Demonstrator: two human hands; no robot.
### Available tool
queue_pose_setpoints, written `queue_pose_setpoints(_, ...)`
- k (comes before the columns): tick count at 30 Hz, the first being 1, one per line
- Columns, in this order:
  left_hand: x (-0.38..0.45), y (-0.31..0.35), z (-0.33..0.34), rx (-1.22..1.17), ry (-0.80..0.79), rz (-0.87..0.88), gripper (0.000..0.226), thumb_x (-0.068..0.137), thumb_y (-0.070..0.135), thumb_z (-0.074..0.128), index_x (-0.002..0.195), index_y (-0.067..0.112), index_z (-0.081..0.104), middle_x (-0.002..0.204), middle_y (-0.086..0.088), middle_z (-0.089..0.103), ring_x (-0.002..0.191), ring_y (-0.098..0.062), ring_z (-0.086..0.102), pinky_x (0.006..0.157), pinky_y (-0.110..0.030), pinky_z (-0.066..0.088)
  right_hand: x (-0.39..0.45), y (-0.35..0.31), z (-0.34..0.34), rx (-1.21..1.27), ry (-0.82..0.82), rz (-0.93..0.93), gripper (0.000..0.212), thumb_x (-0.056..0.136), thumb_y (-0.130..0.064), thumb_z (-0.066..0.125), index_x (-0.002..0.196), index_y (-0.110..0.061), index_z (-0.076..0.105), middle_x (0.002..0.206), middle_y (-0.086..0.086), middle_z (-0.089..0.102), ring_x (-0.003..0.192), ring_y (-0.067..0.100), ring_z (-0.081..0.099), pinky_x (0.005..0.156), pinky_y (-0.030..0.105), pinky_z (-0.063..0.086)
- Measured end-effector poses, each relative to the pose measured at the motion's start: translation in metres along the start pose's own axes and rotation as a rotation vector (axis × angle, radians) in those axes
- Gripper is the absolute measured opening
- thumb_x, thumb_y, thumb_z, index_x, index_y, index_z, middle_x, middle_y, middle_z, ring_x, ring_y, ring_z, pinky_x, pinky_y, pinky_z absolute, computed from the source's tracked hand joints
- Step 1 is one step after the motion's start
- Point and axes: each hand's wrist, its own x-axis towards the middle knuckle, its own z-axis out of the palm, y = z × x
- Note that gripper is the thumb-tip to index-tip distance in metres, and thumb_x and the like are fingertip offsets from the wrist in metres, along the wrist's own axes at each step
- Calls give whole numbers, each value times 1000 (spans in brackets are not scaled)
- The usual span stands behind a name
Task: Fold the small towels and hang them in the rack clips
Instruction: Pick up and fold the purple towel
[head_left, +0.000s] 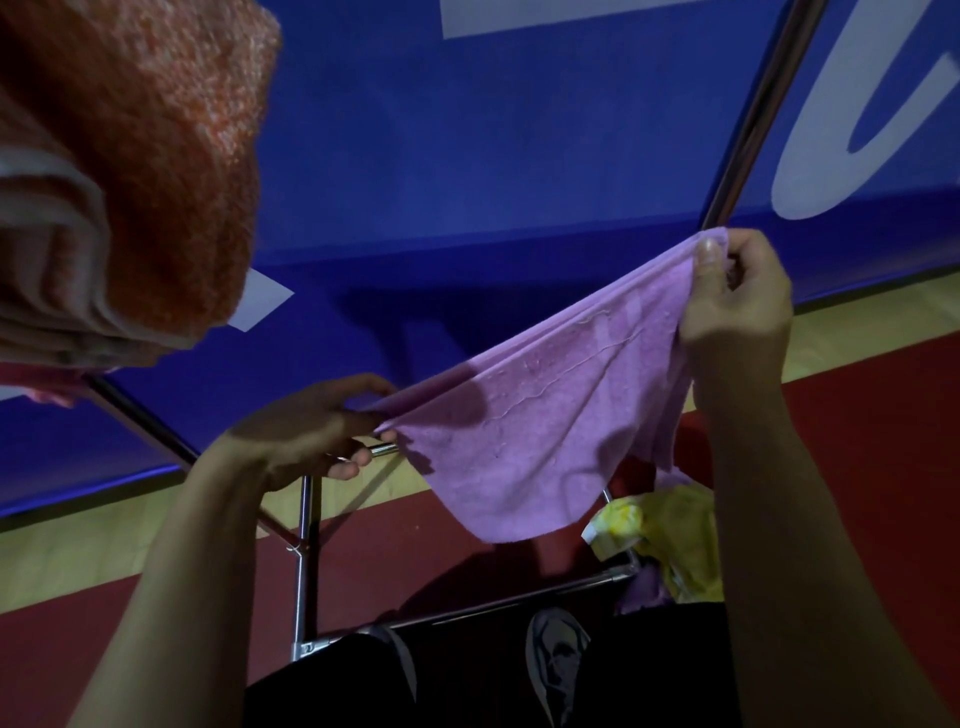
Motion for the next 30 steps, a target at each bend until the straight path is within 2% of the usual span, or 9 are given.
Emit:
queue_pose_setpoints(4,-1,1,1,-53,24,7,29,105,4,49,111,16,75,76,4,63,58,-7,52,50,-18,46,-1,0,-2,20,6,0,26,106,-31,46,101,-9,60,78,6,49,70,14,46,64,29,40)
queue_pose_setpoints(8,2,3,6,-93,86,-32,36,106,4,45,110,21,76,78,-2,68,53,-6,54,45,-17,45,-1,0,-2,4,7,7,23,105,-30,47,101,-12,60,78,3,50,69,9,45,62,22,38)
queue_pose_setpoints(11,4,4,11,-84,119,-62,34,108,6,42,115,20,73,71,-3,67,49,-7,52,43,-18,43,-3,-1,-2,10,-14,0,25,106,-30,47,101,-10,59,77,3,48,69,11,45,61,25,39)
queue_pose_setpoints(17,4,13,15,-271,234,66,36,104,-3,42,112,8,75,71,-8,72,51,-11,62,46,-19,49,-2,-7,-6,77,-27,-42,23,106,-26,48,97,-7,58,71,-3,46,63,5,44,59,24,39)
queue_pose_setpoints(19,6,14,16,-284,278,56,35,105,1,45,108,12,77,85,-7,79,61,-11,73,52,-21,55,-2,-12,-8,184,-68,-35,22,107,-23,48,101,-5,59,76,-5,59,68,6,56,63,28,46)
queue_pose_setpoints(21,8,14,18,-287,289,34,30,106,8,48,107,11,78,92,-8,80,69,-12,76,57,-23,59,-2,-17,-9,326,-142,-3,21,108,-22,46,105,-4,58,91,6,72,82,16,69,73,33,55)
queue_pose_setpoints(25,11,13,17,-340,317,4,26,105,13,50,105,9,76,84,-10,79,67,-16,77,56,-25,61,-3,-27,-7,421,-273,53,19,110,-19,42,97,-11,54,75,3,61,72,11,65,67,24,52)
queue_pose_setpoints(27,11,10,14,-279,346,15,28,106,10,49,107,9,77,82,-13,79,64,-19,75,55,-25,61,-4,-27,-7,451,-293,65,18,109,-21,44,96,-12,53,74,5,57,73,14,66,66,27,52)
queue_pose_setpoints(30,10,3,11,-196,367,46,31,106,2,45,108,5,76,73,-16,73,54,-18,69,52,-24,59,-4,-26,-7,409,-268,38,19,108,-24,45,96,-12,53,69,-2,45,63,11,45,57,26,38)
